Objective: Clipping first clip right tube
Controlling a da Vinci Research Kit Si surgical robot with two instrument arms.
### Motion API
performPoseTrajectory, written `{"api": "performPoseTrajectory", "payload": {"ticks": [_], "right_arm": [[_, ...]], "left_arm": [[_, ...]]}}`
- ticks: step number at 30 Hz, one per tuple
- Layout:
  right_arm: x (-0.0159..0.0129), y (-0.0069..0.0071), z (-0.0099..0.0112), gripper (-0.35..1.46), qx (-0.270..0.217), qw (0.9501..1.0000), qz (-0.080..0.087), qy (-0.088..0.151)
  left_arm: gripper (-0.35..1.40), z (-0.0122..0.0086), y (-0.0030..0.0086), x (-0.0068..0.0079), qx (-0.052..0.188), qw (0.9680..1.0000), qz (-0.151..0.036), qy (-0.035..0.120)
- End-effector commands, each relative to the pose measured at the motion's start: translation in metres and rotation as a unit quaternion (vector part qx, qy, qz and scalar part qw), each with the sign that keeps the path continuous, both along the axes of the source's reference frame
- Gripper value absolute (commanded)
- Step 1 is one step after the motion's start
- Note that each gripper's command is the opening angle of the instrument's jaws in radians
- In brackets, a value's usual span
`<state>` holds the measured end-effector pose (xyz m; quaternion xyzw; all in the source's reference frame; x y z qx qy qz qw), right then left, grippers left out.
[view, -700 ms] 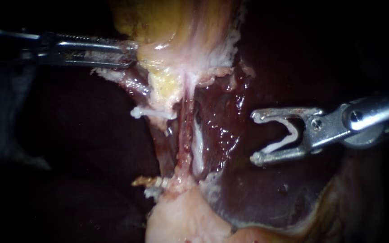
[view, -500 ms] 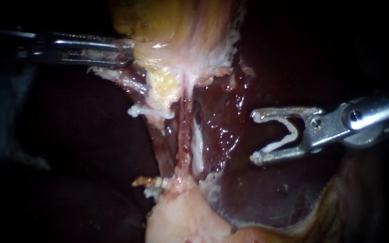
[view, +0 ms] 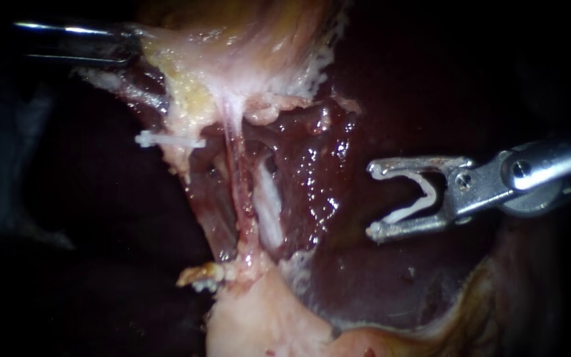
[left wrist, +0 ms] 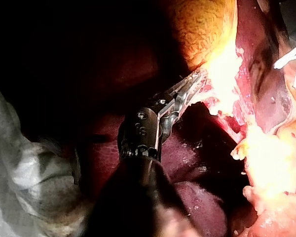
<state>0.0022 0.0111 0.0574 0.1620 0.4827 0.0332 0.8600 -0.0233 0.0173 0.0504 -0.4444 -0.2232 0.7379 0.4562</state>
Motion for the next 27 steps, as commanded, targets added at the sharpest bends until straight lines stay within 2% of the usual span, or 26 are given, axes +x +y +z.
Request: {"api": "performPoseTrajectory", "payload": {"ticks": [1,3,12,21,27], "right_arm": [[0.0002,-0.0001,0.0002,0.50,0.002,1.0000,-0.001,0.004],[0.0007,-0.0003,0.0003,0.50,0.001,0.9999,-0.002,0.011],[0.0043,-0.0022,0.0031,0.50,0.069,0.9966,0.027,0.036],[0.0087,-0.0043,0.0062,0.50,0.108,0.9919,0.031,0.060],[0.0113,-0.0045,0.0065,0.50,0.131,0.9875,0.034,0.080]], "left_arm": [[-0.35,0.0001,0.0000,-0.0001,0.000,1.0000,-0.001,0.000],[-0.35,0.0001,-0.0001,-0.0001,0.000,1.0000,-0.001,0.000],[-0.35,0.0001,-0.0002,-0.0001,-0.001,1.0000,-0.001,0.001],[-0.35,0.0002,-0.0002,-0.0002,-0.001,1.0000,-0.001,0.001],[-0.35,0.0002,-0.0003,-0.0002,-0.001,1.0000,-0.001,0.001]]}}
